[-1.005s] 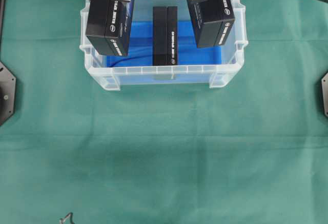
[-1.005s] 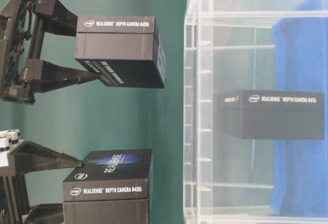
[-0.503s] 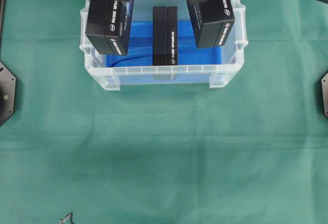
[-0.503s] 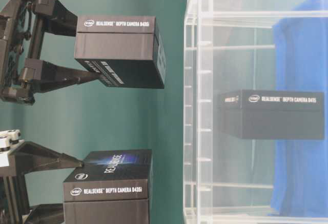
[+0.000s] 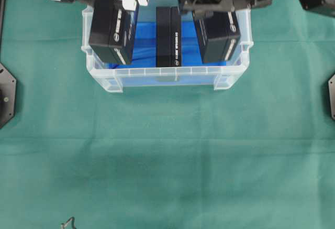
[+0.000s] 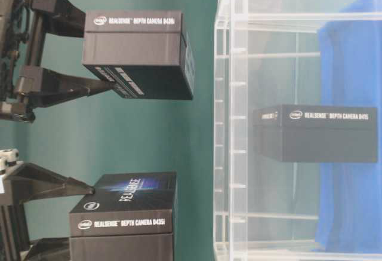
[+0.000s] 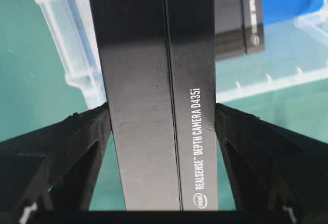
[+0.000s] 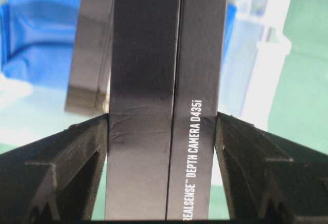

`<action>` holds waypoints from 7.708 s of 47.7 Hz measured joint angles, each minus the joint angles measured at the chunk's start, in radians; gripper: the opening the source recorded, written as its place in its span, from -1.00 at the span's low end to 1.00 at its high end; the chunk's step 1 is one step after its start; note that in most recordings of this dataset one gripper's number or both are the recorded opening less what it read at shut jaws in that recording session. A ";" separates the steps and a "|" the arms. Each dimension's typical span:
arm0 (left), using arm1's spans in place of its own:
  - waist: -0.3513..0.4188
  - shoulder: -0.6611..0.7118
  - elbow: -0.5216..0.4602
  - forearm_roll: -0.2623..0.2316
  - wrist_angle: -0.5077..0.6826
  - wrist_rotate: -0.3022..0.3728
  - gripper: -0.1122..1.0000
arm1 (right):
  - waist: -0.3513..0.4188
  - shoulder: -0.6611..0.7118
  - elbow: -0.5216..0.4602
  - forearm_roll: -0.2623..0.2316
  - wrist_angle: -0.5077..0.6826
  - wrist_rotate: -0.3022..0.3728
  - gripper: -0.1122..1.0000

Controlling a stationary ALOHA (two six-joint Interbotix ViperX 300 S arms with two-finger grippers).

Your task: Take the box out of the case with both arms.

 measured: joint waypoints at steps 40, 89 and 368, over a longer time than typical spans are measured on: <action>-0.449 0.015 0.002 -0.002 0.017 -0.506 0.35 | 0.426 0.000 -0.003 0.000 0.091 0.362 0.41; -0.494 0.017 0.002 0.005 0.026 -0.503 0.35 | 0.486 0.000 -0.018 -0.026 0.091 0.460 0.41; -0.522 -0.092 0.264 -0.017 -0.138 -0.538 0.76 | 0.492 -0.044 0.150 0.029 0.101 0.449 0.80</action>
